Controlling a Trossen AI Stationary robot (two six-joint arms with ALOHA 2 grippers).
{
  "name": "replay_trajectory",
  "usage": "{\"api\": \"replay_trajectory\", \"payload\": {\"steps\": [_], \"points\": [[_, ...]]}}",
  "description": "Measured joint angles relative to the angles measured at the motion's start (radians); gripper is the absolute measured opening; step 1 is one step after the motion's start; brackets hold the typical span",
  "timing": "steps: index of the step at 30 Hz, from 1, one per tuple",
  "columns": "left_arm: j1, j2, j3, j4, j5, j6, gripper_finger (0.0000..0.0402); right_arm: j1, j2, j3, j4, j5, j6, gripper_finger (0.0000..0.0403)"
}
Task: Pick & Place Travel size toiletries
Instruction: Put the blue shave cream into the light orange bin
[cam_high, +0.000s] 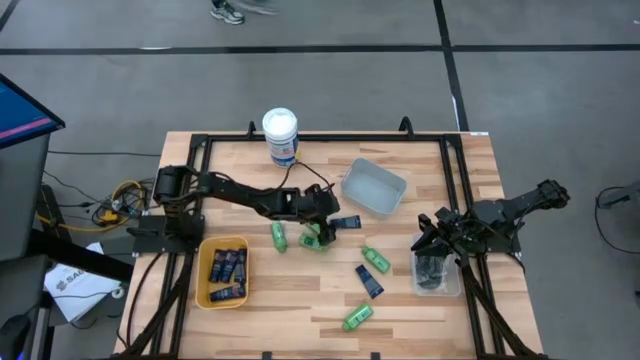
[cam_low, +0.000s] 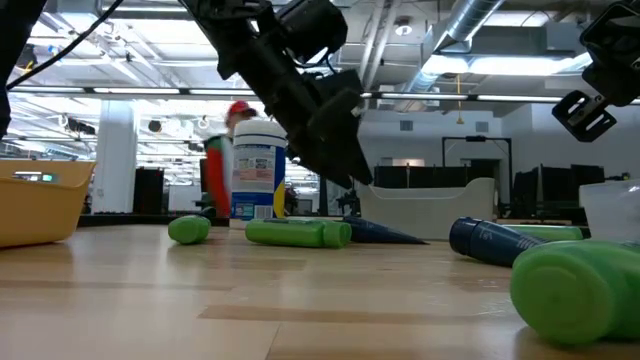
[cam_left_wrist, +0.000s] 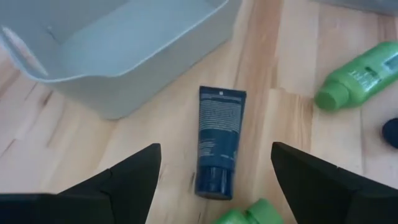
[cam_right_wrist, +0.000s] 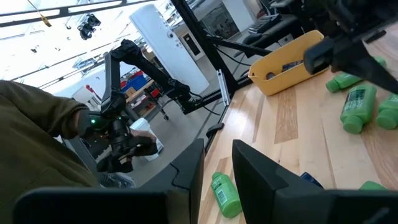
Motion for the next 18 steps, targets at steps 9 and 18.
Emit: {"api": "replay_trajectory", "payload": {"steps": [9, 18], "points": [[0.0, 0.096, -0.002, 0.005, 0.063, 0.01, 0.0298, 0.0, 0.0, 0.0, 0.0, 0.0, 0.0, 0.0076], [0.017, 0.106, -0.001, 0.01, 0.059, 0.022, 0.0294, 0.0, 0.0, 0.0, 0.0, 0.0, 0.0, 0.0076]]}}
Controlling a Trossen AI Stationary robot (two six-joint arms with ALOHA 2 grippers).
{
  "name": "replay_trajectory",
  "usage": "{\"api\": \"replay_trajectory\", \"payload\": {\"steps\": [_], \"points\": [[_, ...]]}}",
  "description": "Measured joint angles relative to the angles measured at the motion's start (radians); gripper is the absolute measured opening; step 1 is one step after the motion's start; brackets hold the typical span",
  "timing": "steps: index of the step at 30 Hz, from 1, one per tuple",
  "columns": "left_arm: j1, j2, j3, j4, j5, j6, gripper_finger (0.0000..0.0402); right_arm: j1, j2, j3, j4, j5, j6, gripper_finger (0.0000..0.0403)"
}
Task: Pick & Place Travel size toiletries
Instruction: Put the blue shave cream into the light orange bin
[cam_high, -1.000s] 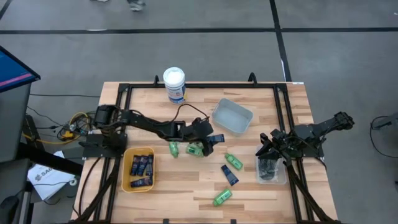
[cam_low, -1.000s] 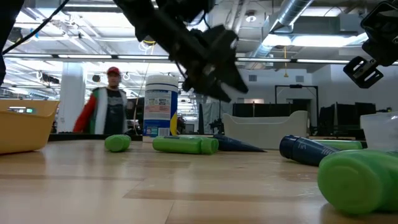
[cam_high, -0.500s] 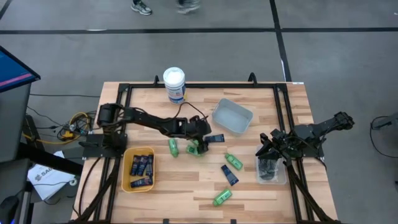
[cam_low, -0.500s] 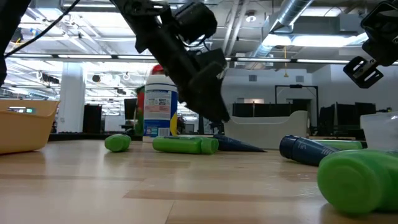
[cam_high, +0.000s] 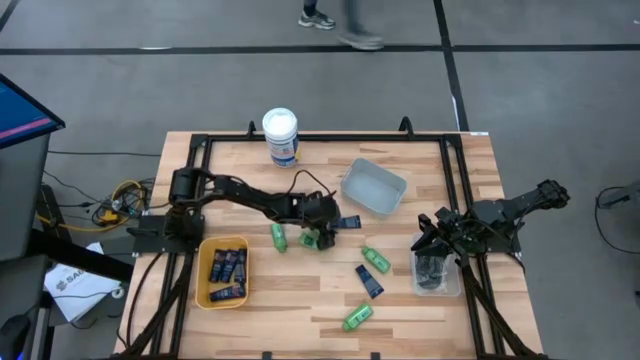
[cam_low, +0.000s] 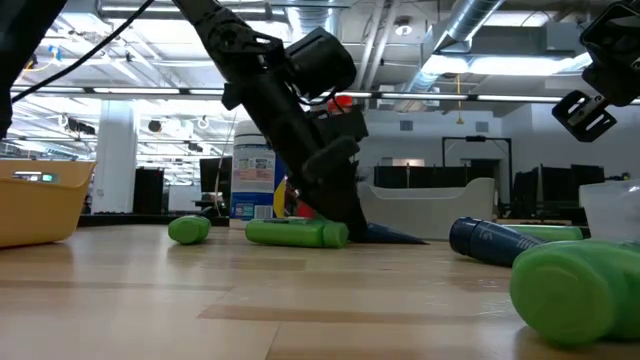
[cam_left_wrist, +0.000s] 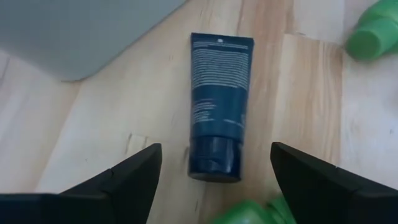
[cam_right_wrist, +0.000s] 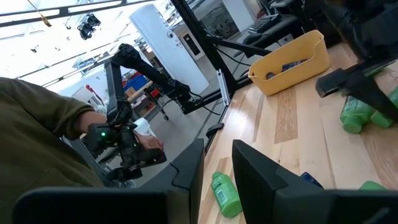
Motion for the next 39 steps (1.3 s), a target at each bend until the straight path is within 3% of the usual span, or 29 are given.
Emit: {"api": "replay_trajectory", "payload": {"steps": [28, 39], "points": [[0.008, 0.007, 0.0, 0.002, 0.054, 0.047, 0.0132, 0.0, 0.0, 0.0, 0.0, 0.0, 0.0, 0.0076], [0.008, 0.007, 0.0, 0.004, 0.047, -0.012, 0.0127, 0.0, 0.0, 0.0, 0.0, 0.0, 0.0, 0.0076]]}}
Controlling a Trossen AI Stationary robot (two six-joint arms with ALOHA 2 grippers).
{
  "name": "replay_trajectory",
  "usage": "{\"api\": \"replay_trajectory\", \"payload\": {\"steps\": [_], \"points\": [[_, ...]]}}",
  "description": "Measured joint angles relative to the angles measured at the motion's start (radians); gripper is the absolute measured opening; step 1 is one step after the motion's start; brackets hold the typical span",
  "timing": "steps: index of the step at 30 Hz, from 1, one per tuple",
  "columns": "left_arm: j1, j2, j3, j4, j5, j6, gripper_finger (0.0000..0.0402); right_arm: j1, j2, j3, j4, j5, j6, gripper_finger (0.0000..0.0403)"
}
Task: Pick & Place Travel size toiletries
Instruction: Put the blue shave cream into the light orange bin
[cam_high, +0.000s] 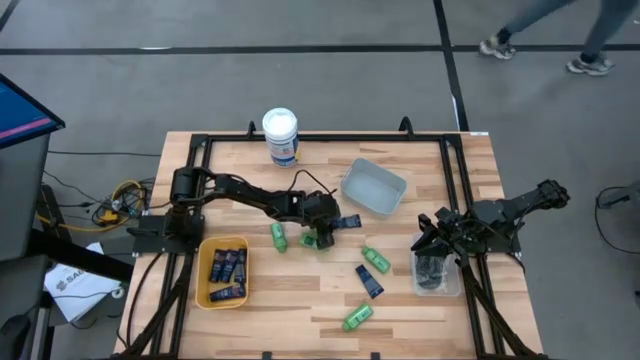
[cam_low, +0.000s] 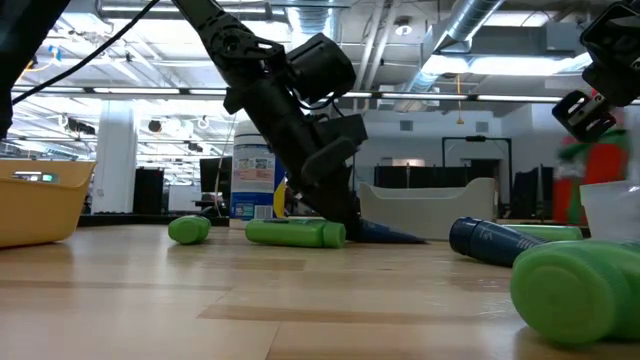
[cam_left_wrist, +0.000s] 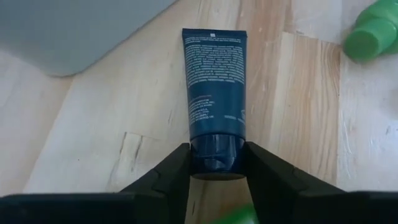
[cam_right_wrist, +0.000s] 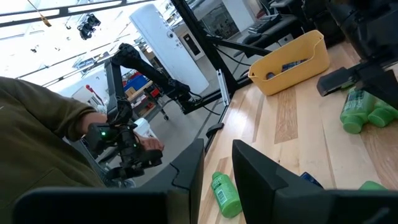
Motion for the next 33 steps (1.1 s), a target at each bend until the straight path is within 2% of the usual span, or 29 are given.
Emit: {"api": "replay_trajectory", "payload": {"steps": [10, 19, 28, 33], "points": [[-0.034, -0.043, 0.003, -0.013, 0.005, -0.054, 0.0124, 0.0, 0.0, 0.0, 0.0, 0.0, 0.0, 0.0076], [-0.077, -0.206, 0.002, -0.051, -0.052, -0.058, 0.0123, 0.0, 0.0, 0.0, 0.0, 0.0, 0.0, 0.0076], [-0.147, -0.446, 0.002, -0.356, -0.052, -0.164, 0.0123, 0.0, 0.0, 0.0, 0.001, 0.0, 0.0, 0.0076], [-0.207, -0.574, 0.002, -0.543, -0.053, -0.329, 0.0124, 0.0, 0.0, 0.0, 0.001, 0.0, 0.0, 0.0076]]}}
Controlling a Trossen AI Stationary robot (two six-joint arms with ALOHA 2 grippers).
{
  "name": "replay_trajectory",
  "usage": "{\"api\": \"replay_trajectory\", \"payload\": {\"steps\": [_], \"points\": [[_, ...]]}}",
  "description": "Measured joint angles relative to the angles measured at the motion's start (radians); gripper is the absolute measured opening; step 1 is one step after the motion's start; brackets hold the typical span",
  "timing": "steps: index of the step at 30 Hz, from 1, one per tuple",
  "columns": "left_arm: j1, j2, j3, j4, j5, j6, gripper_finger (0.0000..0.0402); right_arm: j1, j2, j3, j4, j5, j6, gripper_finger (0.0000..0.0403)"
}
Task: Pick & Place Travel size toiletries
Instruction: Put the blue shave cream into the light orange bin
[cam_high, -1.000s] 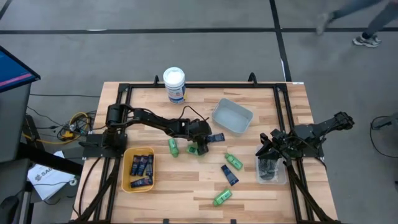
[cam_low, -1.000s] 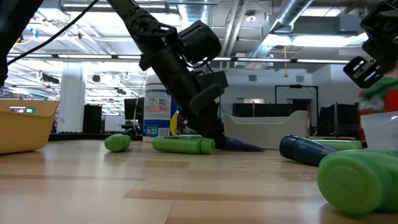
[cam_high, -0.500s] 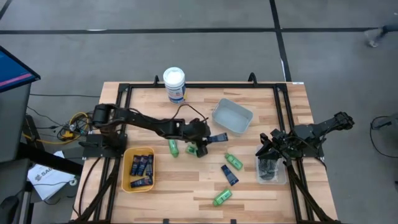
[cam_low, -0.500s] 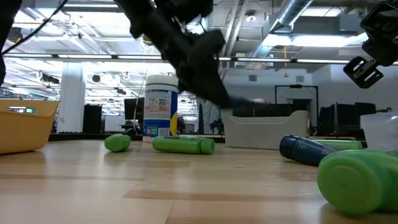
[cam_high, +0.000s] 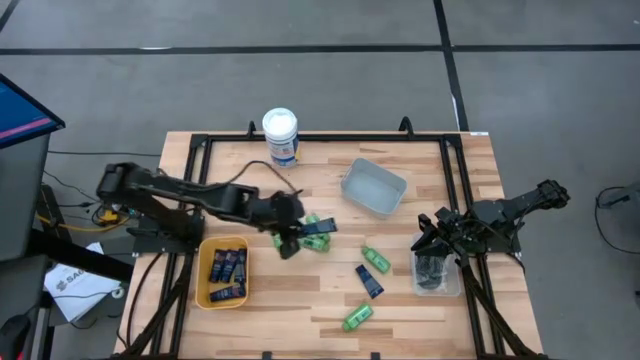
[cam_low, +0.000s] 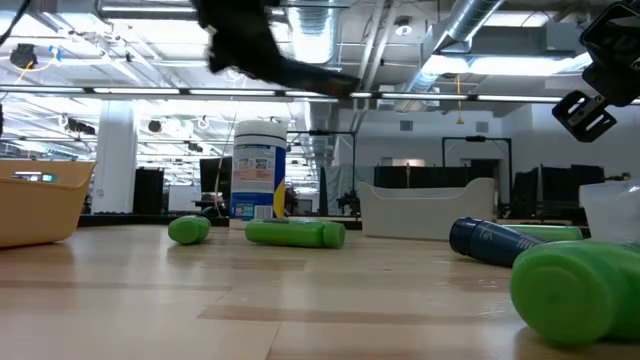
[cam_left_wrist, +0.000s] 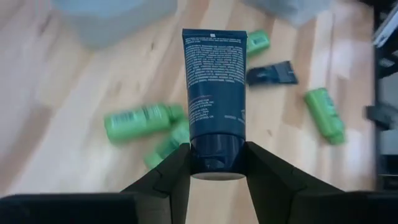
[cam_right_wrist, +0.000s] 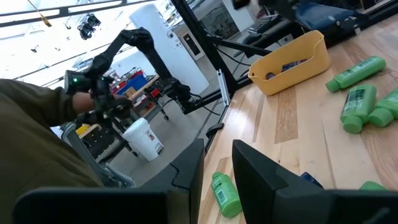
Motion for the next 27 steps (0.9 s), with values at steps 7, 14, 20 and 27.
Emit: {"api": "replay_trajectory", "payload": {"steps": [7, 14, 20, 27], "points": [[-0.116, -0.125, 0.0, -0.232, 0.062, -0.317, 0.0124, 0.0, 0.0, 0.0, -0.001, 0.0, 0.0, 0.0076], [-0.26, -0.198, 0.0, -0.459, 0.104, -0.721, 0.0124, 0.0, 0.0, 0.0, 0.0, 0.0, 0.0, 0.0076], [-0.389, -0.218, 0.0, -0.582, 0.171, -0.993, 0.0124, 0.0, 0.0, 0.0, -0.001, 0.0, 0.0, 0.0076], [-0.518, -0.214, 0.0, -0.597, 0.211, -1.108, 0.0125, 0.0, 0.0, 0.0, -0.001, 0.0, 0.0, 0.0076]]}}
